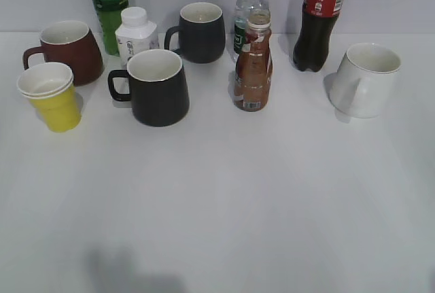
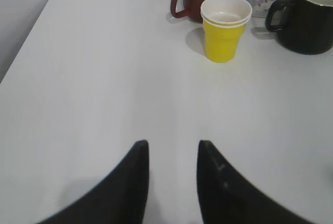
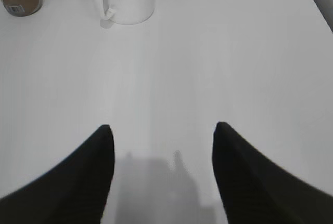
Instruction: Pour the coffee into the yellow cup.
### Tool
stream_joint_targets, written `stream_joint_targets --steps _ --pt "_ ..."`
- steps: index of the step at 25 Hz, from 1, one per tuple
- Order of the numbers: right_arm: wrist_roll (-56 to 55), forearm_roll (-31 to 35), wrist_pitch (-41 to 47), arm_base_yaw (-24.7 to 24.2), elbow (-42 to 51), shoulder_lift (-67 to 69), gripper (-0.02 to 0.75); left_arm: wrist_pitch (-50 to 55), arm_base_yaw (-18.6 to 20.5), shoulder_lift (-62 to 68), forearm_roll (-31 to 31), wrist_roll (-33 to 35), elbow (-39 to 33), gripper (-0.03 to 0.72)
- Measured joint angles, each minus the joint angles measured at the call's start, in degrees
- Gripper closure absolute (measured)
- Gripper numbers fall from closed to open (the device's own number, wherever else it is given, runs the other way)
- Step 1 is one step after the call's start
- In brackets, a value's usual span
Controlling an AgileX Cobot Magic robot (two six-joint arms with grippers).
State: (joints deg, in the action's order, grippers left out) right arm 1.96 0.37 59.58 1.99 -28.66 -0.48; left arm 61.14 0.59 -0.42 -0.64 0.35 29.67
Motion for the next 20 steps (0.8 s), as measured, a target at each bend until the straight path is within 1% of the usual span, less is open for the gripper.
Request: stream_joint_targets --steps 20 --pt "0.00 0.00 0.00 0.00 0.00 0.00 0.290 0.00 0.00 0.00 0.00 0.00 0.00 0.441"
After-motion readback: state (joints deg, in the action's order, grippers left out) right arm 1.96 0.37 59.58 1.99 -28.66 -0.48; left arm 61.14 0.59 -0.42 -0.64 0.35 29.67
